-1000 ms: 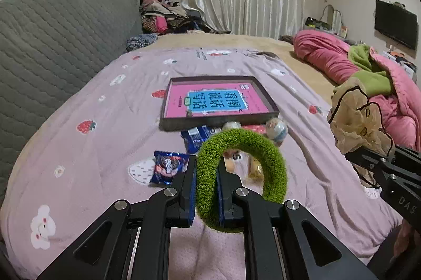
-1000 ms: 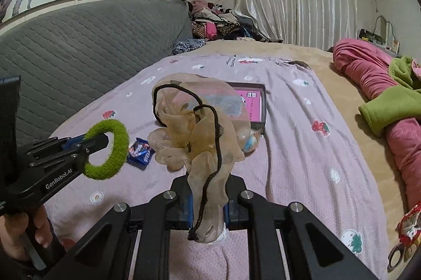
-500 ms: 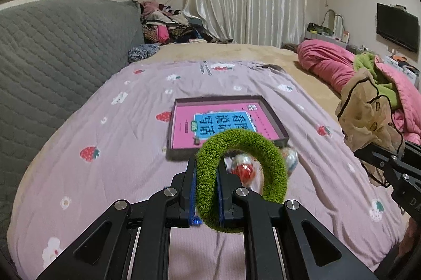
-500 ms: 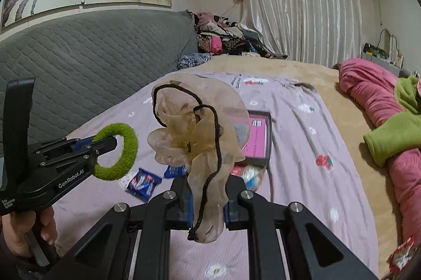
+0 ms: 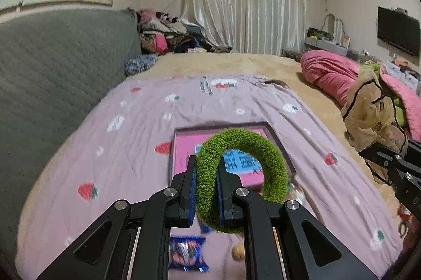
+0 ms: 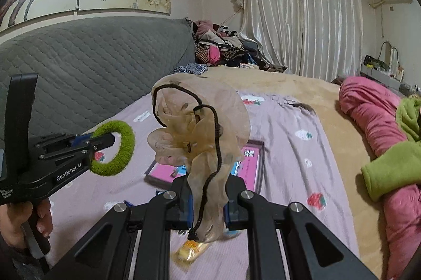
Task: Organize objects
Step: 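Carry the green ring and scrunchie over the pink book in the tray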
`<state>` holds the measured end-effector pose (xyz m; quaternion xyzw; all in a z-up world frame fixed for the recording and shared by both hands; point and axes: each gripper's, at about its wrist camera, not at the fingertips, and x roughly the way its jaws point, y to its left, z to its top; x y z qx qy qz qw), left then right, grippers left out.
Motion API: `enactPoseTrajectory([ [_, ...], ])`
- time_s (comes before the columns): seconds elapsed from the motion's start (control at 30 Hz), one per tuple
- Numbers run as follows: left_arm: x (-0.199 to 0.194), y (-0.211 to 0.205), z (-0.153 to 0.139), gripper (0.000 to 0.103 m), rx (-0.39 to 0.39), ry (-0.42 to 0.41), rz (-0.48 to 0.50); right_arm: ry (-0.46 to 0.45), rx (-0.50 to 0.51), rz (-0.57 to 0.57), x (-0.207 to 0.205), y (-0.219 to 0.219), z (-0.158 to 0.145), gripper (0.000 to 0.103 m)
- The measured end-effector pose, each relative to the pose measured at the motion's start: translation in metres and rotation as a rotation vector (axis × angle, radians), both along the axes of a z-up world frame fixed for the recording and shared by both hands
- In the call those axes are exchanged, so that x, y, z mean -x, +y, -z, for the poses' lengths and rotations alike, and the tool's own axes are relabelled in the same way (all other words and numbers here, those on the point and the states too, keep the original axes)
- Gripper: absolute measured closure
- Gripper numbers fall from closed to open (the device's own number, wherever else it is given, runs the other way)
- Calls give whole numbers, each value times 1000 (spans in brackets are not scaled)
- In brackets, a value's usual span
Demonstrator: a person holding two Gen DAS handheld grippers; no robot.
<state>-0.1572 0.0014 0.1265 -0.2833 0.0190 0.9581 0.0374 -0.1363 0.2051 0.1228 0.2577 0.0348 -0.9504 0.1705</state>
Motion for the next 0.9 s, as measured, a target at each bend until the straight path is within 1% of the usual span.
enactPoseTrajectory([
  [0.13,26,8,-13,91,2,14,13,4,-19,2,26,-7,-7,87],
  [0.27,52,12,-16,91,-9,14,20,-6,-14,-7,54,-12,-11,87],
  [0.4,92,3,-15,91,-63,-33,33,-15,-9,-30,81,-12,-15,87],
  [0.43,99,2,-15,91,-59,-37,30,-18,-13,-32,90,-12,-16,87],
  [0.5,117,3,-13,91,-18,-19,18,-5,-30,-21,103,-14,-19,87],
  [0.57,134,3,-10,91,-4,-19,4,4,-46,-15,119,-15,-19,87],
  [0.63,148,1,-4,91,-17,-25,-11,-21,-36,-17,138,-16,-13,87],
  [0.7,165,-1,7,91,-31,-41,-16,-46,-22,-18,157,-18,-3,87],
  [0.8,185,0,27,91,-6,-52,-9,-72,-15,-3,181,-24,18,87],
  [0.87,193,2,38,91,31,-45,-25,-124,28,-2,200,-24,37,87],
  [0.9,200,2,47,91,34,-54,-27,-149,48,-4,208,-24,46,87],
])
